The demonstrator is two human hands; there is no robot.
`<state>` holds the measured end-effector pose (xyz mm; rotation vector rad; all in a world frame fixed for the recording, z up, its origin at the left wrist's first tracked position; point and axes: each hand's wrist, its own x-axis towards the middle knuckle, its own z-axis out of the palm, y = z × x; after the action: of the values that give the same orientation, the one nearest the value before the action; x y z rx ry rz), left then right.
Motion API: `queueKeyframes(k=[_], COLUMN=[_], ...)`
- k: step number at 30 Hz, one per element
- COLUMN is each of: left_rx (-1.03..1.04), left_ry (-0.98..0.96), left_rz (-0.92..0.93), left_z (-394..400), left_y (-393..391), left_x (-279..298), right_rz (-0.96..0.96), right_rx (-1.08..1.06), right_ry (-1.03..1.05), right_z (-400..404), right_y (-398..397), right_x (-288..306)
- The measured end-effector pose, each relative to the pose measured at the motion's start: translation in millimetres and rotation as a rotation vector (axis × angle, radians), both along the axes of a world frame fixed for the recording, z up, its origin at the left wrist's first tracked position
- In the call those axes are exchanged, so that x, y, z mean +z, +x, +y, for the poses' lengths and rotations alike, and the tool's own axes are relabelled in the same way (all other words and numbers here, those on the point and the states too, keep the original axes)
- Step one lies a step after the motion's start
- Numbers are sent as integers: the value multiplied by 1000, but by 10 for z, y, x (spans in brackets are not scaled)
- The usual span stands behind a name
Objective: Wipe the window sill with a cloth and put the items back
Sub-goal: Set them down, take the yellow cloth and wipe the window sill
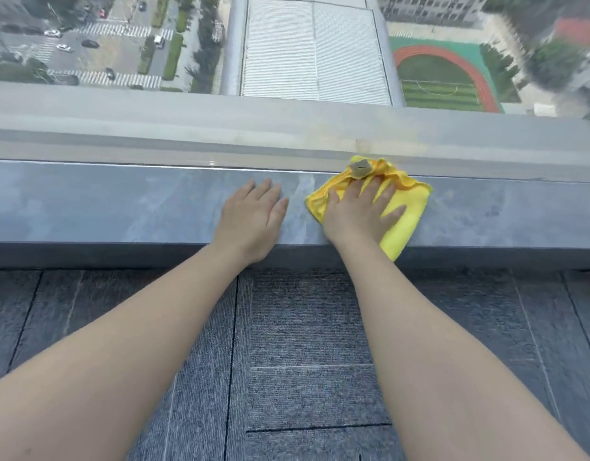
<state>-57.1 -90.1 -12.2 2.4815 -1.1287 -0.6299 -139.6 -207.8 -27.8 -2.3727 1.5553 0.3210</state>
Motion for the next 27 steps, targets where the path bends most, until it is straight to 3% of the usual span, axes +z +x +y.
queueKeyframes(k=[5,8,22,27], left_rx=[64,70,26,35], left_ry=[-20,-38,21,64], left_rz=[-34,-42,-51,-55], left_z=[-22,-107,-969,-982], left_y=[-149,-305,-1134,-1198], left_x=[-33,-25,-26,-54], right_rz=[-91,-91,15,-1], right_rx=[559,681,313,46], right_ry=[-21,21,-55,-55], right_z=[7,-132,-1154,-1199], right_y=[-272,-434,-1400,-1275], right_x=[16,39,8,-18])
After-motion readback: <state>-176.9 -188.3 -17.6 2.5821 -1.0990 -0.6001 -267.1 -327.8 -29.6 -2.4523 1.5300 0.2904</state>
